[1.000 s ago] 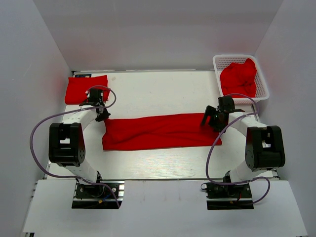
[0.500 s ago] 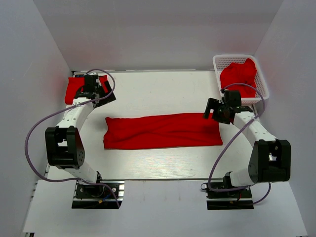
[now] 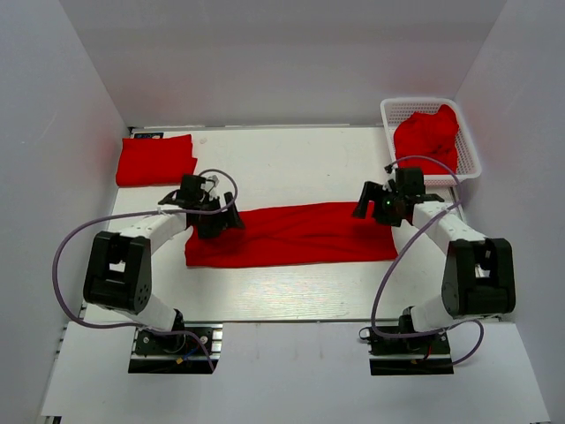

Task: Fold and stack the t-shirts
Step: Rotate the tshirt 90 degrees

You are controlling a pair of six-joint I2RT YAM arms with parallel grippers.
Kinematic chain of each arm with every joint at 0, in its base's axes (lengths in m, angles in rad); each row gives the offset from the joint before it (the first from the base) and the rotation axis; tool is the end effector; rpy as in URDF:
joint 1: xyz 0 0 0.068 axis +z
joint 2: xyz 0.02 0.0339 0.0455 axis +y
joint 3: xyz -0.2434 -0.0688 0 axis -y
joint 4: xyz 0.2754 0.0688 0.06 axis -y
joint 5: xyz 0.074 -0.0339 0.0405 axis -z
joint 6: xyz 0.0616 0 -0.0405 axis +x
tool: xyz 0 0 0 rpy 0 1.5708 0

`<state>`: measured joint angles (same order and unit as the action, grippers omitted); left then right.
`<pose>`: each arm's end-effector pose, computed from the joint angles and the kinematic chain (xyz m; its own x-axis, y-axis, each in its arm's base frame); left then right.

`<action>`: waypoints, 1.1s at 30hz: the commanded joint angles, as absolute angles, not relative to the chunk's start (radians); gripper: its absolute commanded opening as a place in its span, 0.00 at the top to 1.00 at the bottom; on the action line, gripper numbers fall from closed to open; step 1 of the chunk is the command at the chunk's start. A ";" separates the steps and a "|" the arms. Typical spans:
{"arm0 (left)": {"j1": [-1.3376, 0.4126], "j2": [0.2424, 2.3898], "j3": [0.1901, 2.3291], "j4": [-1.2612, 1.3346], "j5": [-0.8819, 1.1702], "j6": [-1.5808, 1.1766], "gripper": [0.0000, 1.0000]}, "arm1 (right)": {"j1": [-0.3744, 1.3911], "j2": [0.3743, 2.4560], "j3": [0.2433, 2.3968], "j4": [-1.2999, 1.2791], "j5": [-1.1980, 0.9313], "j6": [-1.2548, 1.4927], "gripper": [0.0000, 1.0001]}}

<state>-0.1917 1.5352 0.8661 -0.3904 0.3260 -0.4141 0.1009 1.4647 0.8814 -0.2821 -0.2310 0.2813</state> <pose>0.3195 -0.0821 0.1176 -0.9183 -0.2101 -0.3356 -0.0384 0.8909 -0.4526 0.3408 0.0487 0.1519 -0.7959 0.1910 -0.5745 -0.0258 0.9373 0.3474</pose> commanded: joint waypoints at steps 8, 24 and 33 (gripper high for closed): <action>-0.169 1.748 1.017 -0.405 0.055 -0.505 0.00 | 0.129 1.511 0.717 -0.224 -0.201 0.315 0.10; -0.236 2.879 2.438 -0.085 0.489 -0.715 0.00 | 0.613 1.471 0.621 -0.382 -0.552 0.177 0.10; -0.333 2.908 2.468 0.136 0.288 -0.719 0.00 | 0.902 1.830 0.952 -0.253 -0.704 -0.030 0.10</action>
<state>-0.3164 2.8738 2.4771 0.1390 0.3595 -0.6994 0.8516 1.7248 0.9112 -0.1726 -0.6548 0.0772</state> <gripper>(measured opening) 0.997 0.903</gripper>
